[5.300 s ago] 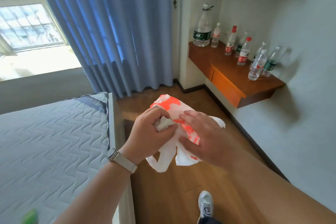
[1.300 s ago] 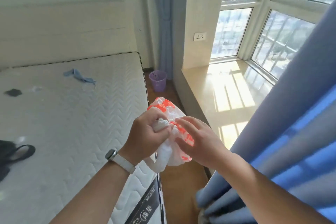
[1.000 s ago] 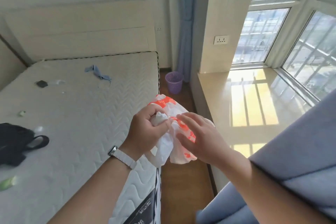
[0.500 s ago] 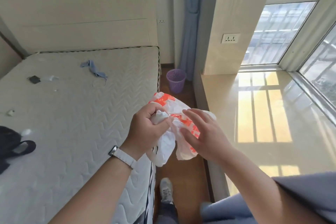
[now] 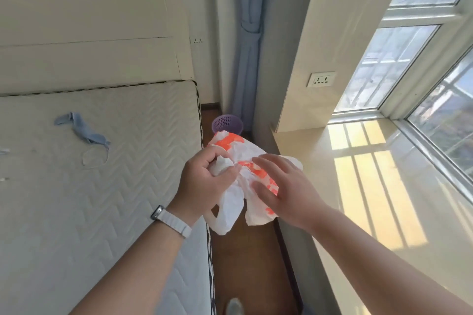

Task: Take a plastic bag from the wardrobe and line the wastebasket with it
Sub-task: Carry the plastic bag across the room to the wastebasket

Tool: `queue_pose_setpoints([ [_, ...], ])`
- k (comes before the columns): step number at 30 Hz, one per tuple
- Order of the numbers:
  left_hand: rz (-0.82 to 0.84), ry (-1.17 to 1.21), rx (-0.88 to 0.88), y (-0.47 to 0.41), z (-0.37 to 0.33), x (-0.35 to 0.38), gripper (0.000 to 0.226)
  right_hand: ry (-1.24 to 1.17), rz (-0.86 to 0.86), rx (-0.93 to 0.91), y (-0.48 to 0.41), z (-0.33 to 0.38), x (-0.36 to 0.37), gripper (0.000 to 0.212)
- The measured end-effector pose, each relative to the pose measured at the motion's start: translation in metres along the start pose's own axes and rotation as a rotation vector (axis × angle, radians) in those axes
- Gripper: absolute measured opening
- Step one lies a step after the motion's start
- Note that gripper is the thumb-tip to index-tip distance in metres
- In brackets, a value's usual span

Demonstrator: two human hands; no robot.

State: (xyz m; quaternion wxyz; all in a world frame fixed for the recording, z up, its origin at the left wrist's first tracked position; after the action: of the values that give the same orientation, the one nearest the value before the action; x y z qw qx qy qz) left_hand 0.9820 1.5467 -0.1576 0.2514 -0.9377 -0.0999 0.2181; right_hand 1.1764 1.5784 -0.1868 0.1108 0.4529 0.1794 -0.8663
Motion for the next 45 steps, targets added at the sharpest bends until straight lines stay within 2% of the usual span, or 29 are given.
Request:
queue_pose_setpoints([
  [3, 0.007, -0.006, 0.036, -0.032, 0.021, -0.008, 0.025, -0.010, -0.001, -0.013, -0.032, 0.001, 0.008, 0.046],
  [8, 0.002, -0.014, 0.067, -0.077, 0.054, -0.017, 0.024, 0.004, 0.005, -0.061, -0.089, -0.002, 0.021, 0.045],
  [20, -0.044, -0.085, -0.040, -0.210, 0.146, 0.007, 0.022, -0.115, 0.086, -0.158, -0.263, -0.065, 0.068, 0.046],
  [32, -0.066, -0.145, -0.110, -0.374, 0.200, 0.058, 0.019, -0.206, 0.069, -0.255, -0.441, -0.133, 0.053, 0.043],
  [39, -0.060, -0.168, -0.118, -0.424, 0.234, 0.062, 0.012, -0.193, 0.113, -0.222, -0.496, -0.151, 0.064, 0.044],
  [45, -0.058, -0.154, -0.159, -0.454, 0.293, 0.054, 0.012, -0.163, 0.165, -0.182, -0.547, -0.156, 0.098, 0.045],
])
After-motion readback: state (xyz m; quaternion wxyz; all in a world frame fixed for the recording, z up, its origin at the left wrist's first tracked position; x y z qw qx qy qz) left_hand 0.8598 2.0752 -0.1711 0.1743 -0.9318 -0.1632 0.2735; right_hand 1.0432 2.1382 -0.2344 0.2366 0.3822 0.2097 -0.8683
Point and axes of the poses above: each hand's wrist, its own y-axis away from the middle knuckle, its own x-axis out of the palm, z = x × y, the point moved 2 cm from there along -y, towards the middle knuckle, and after that the axes turned 12 degrees about x, right-handed, at the moved point
